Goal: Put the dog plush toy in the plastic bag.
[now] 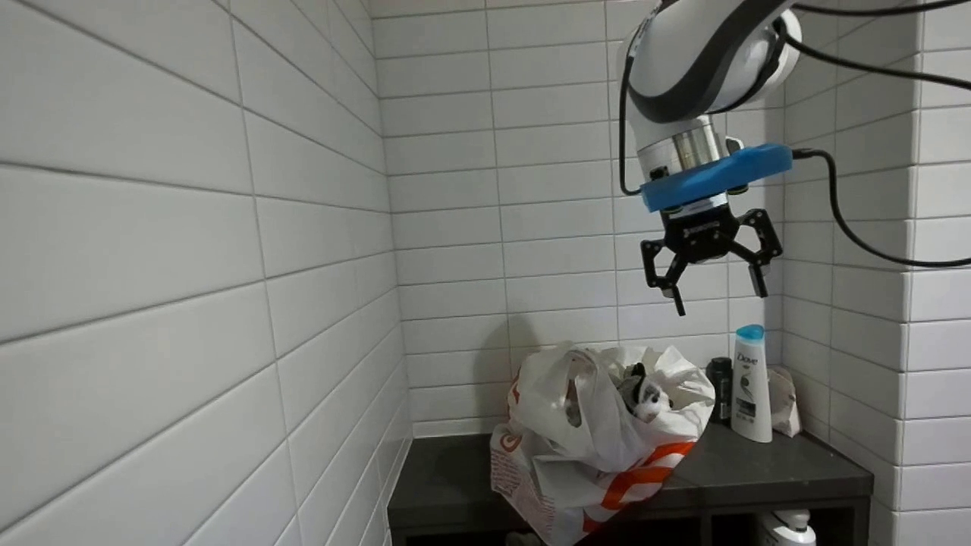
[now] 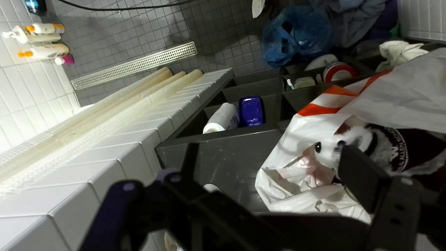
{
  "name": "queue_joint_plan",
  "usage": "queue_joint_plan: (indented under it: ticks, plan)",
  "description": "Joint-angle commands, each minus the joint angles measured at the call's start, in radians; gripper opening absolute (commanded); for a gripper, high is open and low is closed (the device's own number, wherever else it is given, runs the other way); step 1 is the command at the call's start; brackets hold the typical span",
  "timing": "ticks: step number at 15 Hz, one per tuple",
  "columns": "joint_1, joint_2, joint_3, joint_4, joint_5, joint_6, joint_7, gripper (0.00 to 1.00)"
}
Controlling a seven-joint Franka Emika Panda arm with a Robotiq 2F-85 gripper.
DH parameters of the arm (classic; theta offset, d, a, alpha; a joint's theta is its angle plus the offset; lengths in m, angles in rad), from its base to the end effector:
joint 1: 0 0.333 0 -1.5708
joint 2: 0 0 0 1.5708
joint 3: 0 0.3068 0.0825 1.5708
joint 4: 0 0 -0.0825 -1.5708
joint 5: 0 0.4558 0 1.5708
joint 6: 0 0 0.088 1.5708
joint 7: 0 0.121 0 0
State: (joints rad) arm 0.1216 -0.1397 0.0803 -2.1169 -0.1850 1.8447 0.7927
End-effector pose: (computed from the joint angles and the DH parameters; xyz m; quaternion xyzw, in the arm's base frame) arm 0.5541 0.0965 0.4137 0.9588 -0.2603 -0.0141 0.1130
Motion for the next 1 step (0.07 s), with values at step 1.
queue_joint_plan:
  ticks: [1]
  plan:
    - [-0.020,-0.001,0.022,0.002,0.003,-0.002,-0.003,1.00]
